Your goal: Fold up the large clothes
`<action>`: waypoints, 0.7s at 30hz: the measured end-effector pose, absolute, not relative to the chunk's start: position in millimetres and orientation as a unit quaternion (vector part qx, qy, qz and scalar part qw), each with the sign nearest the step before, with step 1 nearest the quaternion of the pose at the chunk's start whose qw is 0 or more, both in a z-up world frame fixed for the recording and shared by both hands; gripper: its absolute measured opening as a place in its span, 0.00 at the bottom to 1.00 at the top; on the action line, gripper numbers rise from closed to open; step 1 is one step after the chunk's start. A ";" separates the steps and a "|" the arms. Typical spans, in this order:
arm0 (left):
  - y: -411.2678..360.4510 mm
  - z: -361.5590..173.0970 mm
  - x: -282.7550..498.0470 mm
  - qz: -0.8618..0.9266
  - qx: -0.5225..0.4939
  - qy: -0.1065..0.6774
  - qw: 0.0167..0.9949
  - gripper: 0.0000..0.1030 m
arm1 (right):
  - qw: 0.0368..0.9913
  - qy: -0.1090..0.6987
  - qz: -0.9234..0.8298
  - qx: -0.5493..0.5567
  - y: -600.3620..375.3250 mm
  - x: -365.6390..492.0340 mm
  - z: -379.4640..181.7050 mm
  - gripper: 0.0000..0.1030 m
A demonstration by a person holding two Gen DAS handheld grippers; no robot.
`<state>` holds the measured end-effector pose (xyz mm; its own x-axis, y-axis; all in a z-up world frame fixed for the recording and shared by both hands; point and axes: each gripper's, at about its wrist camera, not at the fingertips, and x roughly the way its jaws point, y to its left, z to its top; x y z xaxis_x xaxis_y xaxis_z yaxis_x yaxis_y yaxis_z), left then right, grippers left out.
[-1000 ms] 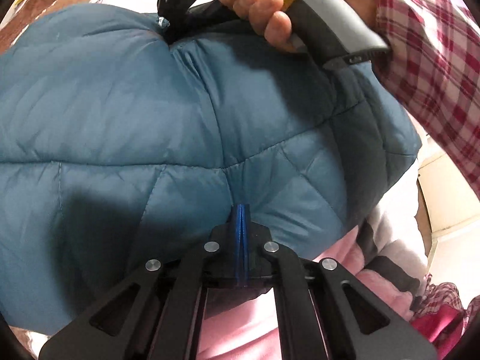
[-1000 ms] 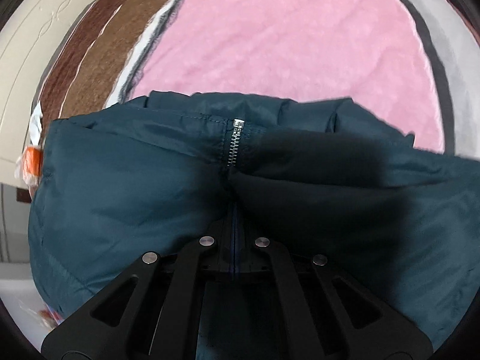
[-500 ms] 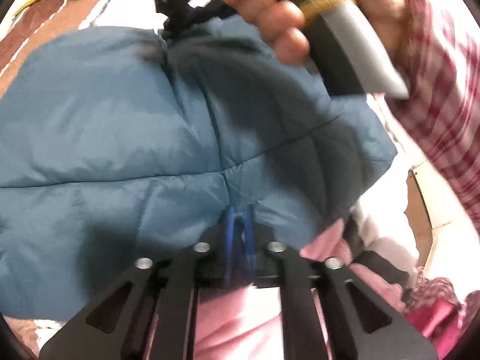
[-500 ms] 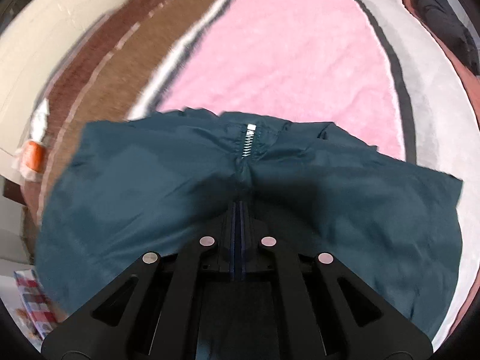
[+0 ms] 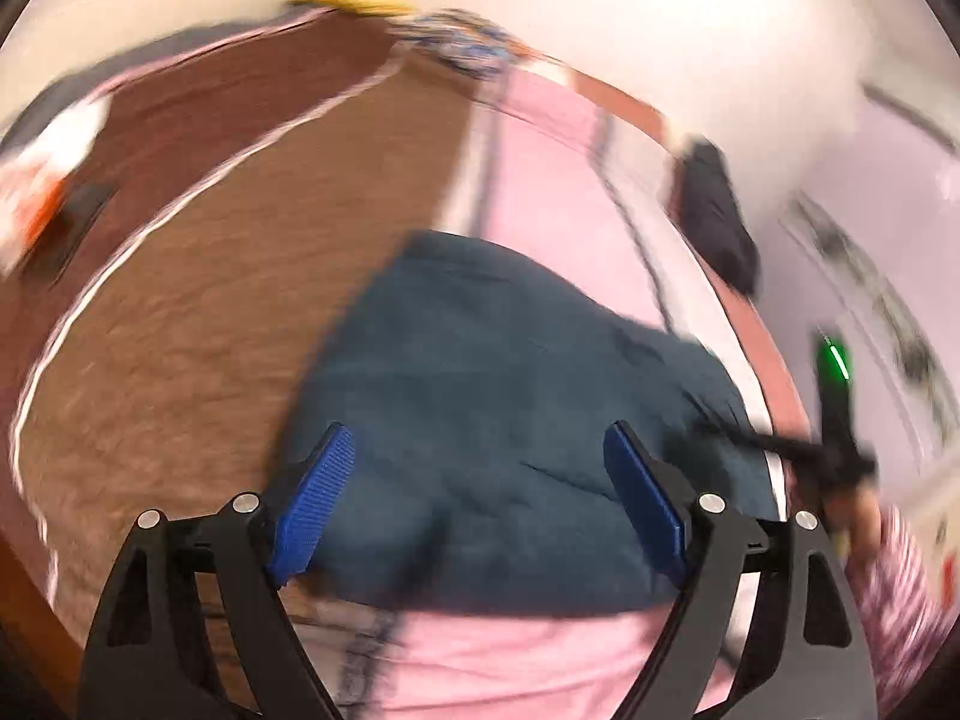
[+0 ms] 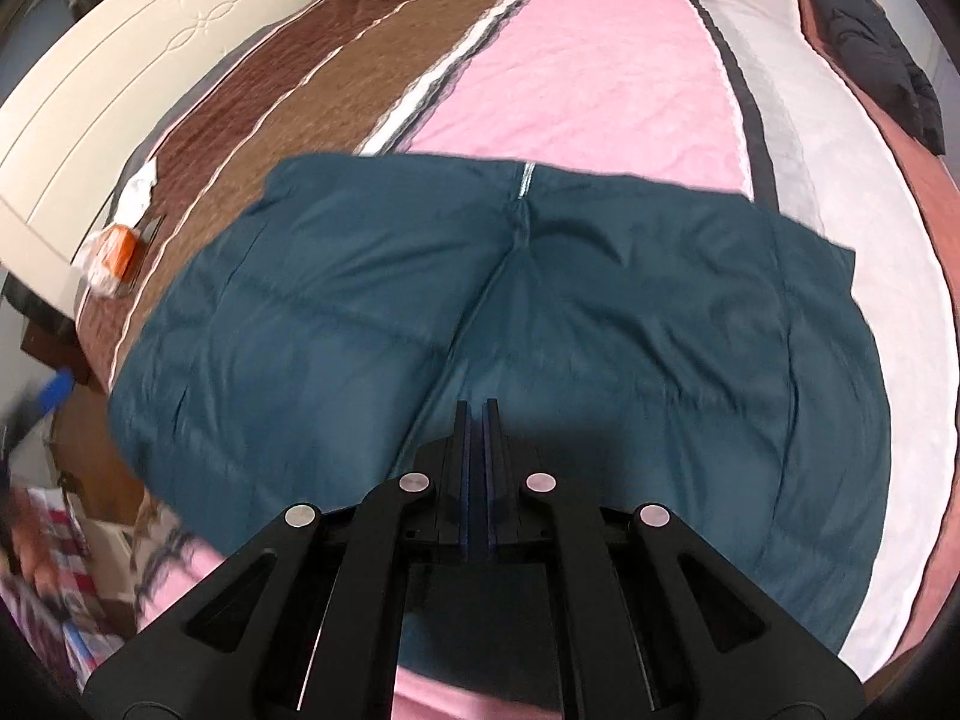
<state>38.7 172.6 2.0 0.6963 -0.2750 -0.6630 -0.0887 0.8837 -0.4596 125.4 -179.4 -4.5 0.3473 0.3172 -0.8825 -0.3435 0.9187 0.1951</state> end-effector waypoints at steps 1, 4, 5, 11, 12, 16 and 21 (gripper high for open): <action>188.5 -7.6 41.6 -0.039 -0.260 0.390 0.882 0.81 | 0.820 0.534 0.203 -0.015 -180.0 118.1 -3.9 0.04; 223.3 -31.8 55.1 -0.037 -0.336 0.396 0.854 0.81 | 0.817 0.539 0.204 -0.021 -177.5 104.7 -5.6 0.04; 230.4 -40.3 59.9 -0.043 -0.360 0.398 0.842 0.82 | 0.815 0.542 0.204 -0.022 -175.9 102.6 -7.3 0.04; 233.5 -88.8 95.3 -0.080 -0.414 0.430 0.798 0.82 | 0.817 0.547 0.178 -0.034 -180.0 92.8 -7.7 0.04; 232.0 -93.8 98.5 -0.081 -0.405 0.438 0.798 0.82 | 0.819 0.548 0.167 -0.032 -186.2 91.2 -6.7 0.04; 223.9 -114.5 112.6 -0.102 -0.392 0.471 0.784 0.82 | 0.815 0.560 0.148 -0.015 -202.6 84.4 -3.4 0.04; 214.6 -136.4 120.7 -0.137 -0.400 0.490 0.762 0.83 | 0.810 0.555 0.186 -0.036 -171.8 76.0 5.2 0.04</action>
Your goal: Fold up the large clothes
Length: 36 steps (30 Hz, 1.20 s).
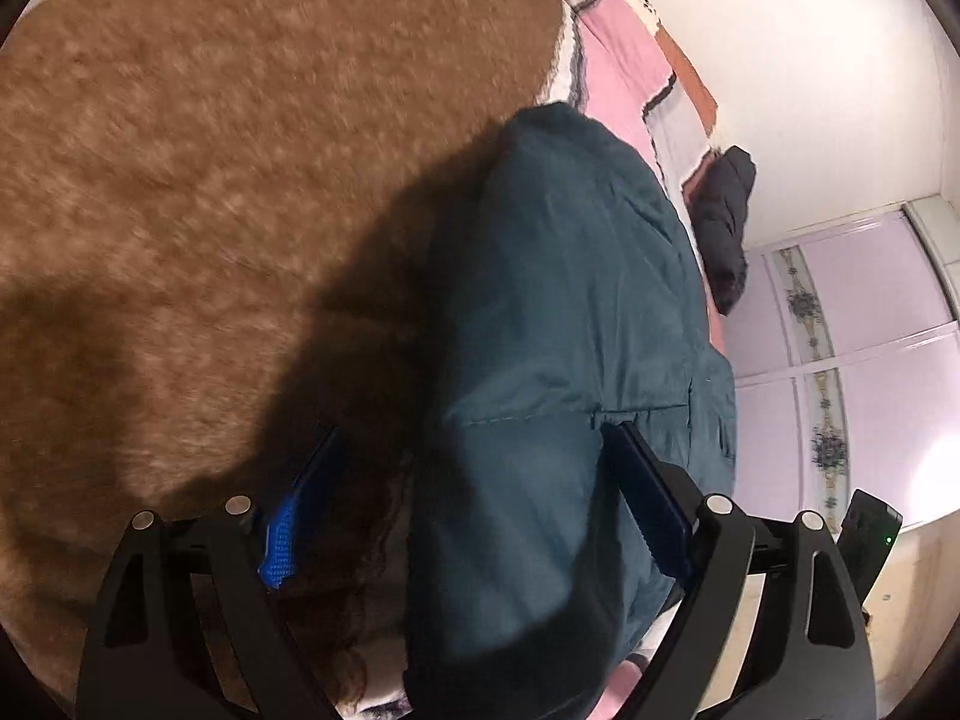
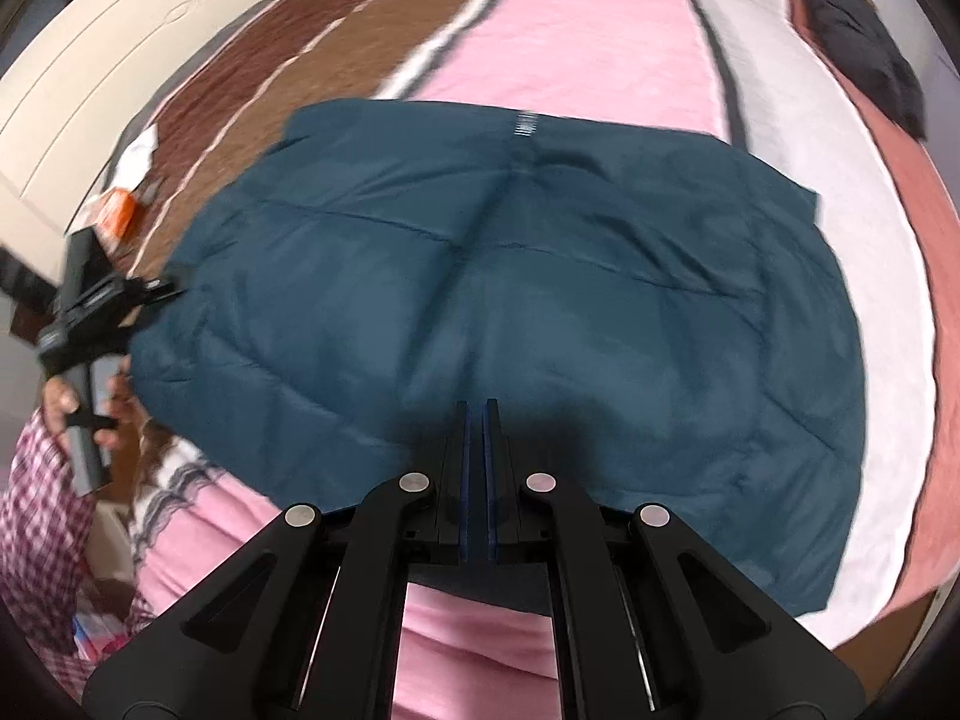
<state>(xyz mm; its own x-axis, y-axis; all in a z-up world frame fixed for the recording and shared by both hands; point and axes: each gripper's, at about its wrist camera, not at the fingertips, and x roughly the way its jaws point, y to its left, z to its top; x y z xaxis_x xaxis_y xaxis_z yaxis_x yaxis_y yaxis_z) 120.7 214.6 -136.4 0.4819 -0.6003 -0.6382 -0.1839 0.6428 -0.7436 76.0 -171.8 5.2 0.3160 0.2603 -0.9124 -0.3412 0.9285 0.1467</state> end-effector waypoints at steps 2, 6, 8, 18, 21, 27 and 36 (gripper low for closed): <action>215.1 -144.4 121.8 -0.143 -0.412 0.498 0.750 0.84 | 0.810 0.553 0.189 -0.053 -159.0 78.3 2.5 0.04; 209.8 -143.2 123.4 -0.155 -0.389 0.504 0.755 0.82 | 0.807 0.563 0.163 -0.069 -156.6 87.2 -11.3 0.04; 207.2 -141.7 124.8 -0.177 -0.389 0.502 0.752 0.54 | 0.807 0.567 0.148 -0.074 -160.1 88.7 -15.5 0.04; 198.6 -98.3 113.6 -0.188 -0.369 0.461 0.785 0.13 | 0.823 0.555 0.114 -0.052 -194.1 89.8 -3.2 0.04; 190.5 -74.0 104.7 -0.186 -0.340 0.450 0.805 0.11 | 0.819 0.561 0.122 -0.004 -215.2 87.8 -3.7 0.04; 158.3 -27.0 100.0 -0.184 -0.281 0.430 0.838 0.11 | 0.817 0.538 0.204 0.019 -191.0 93.5 9.7 0.04; 94.5 35.0 85.6 -0.214 -0.175 0.404 0.872 0.10 | 0.759 0.614 0.210 0.052 -167.4 123.4 -57.7 0.04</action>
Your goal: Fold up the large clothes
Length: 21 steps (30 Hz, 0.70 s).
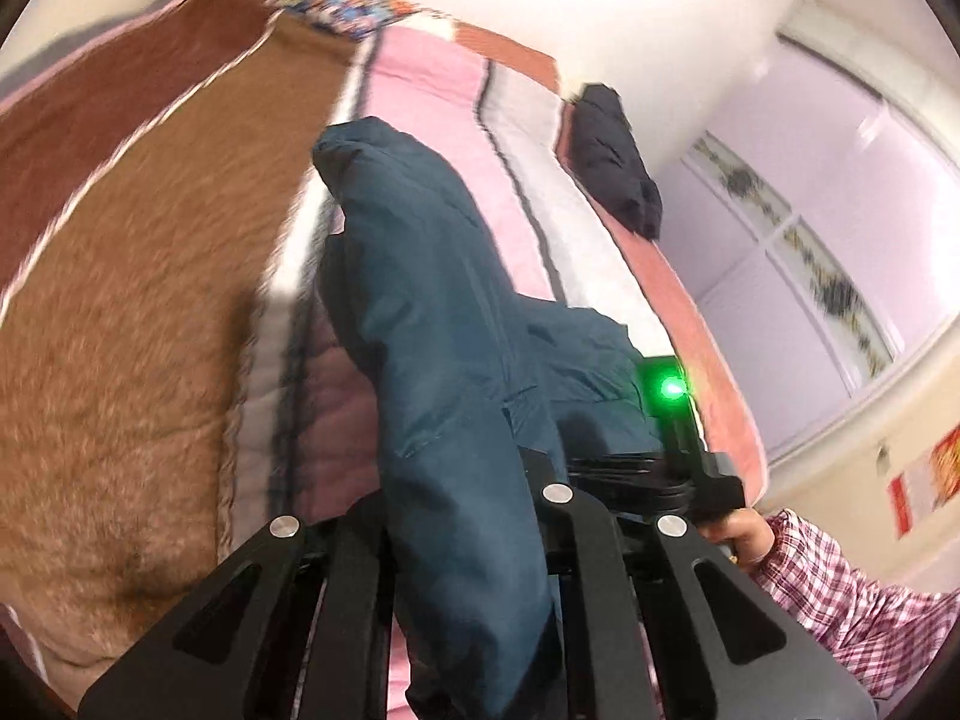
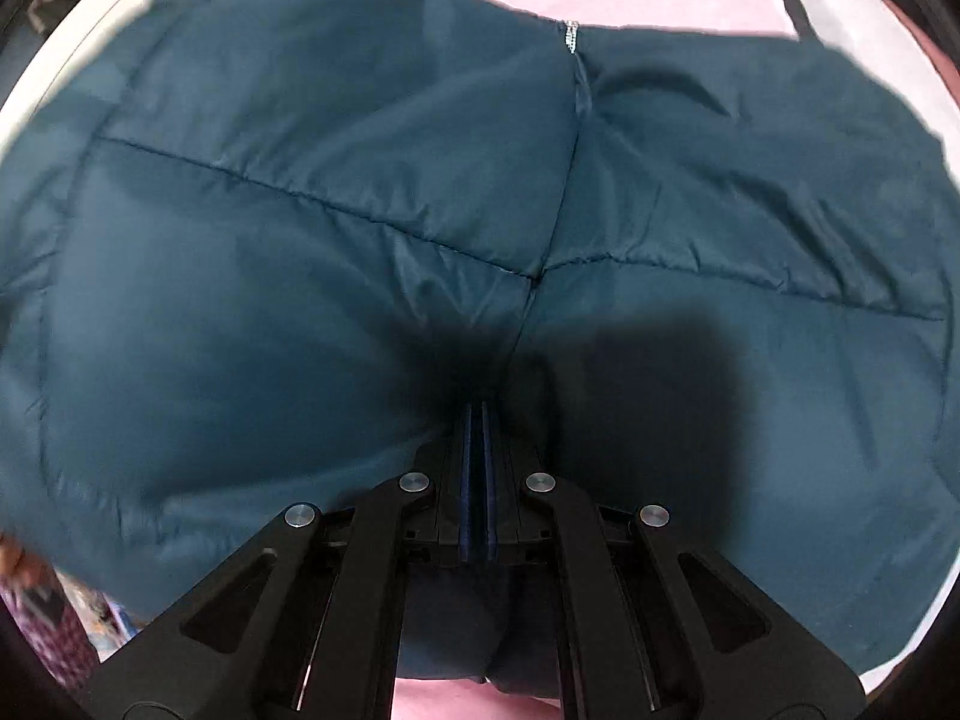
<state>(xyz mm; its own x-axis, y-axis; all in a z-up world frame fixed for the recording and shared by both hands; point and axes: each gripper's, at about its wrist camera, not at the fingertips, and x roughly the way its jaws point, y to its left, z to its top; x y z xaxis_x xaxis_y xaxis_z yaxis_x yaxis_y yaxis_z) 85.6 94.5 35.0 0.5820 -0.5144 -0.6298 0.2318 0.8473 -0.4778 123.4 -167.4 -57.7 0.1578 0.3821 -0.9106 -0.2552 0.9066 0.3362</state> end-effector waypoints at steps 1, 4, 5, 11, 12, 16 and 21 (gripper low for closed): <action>87.6 41.3 84.8 -0.216 -0.163 0.398 0.877 0.10 | 0.760 0.610 0.214 0.063 -172.1 120.3 -52.9 0.04; 69.2 59.6 82.6 -0.223 -0.139 0.386 0.884 0.10 | 0.780 0.574 0.234 0.085 -203.1 97.2 -22.1 0.04; 60.4 65.7 81.7 -0.228 -0.127 0.383 0.886 0.10 | 0.796 0.557 0.226 0.077 -220.4 84.9 -9.9 0.04; -2.2 90.8 73.5 -0.264 -0.057 0.365 0.891 0.10 | 0.818 0.546 0.168 0.065 -298.5 55.4 -12.1 0.04; -14.8 94.6 72.5 -0.271 -0.046 0.362 0.891 0.10 | 0.814 0.551 0.167 0.071 -303.2 57.2 -19.8 0.04; -56.9 100.4 73.3 -0.290 -0.019 0.367 0.884 0.10 | 0.791 0.578 0.172 0.104 -310.2 66.9 -61.1 0.04; -105.3 91.5 70.6 -0.297 0.027 0.378 0.876 0.10 | 0.772 0.583 0.190 0.170 -320.6 80.7 -88.5 0.03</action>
<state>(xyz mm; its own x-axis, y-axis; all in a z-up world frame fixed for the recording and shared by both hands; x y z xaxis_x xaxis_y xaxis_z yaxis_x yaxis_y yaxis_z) 70.6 -105.3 91.5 0.5376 -0.5005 -0.6786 0.5413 0.8219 -0.1773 80.7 -320.6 -88.5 0.2489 0.4916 -0.8345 -0.0960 0.8699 0.4838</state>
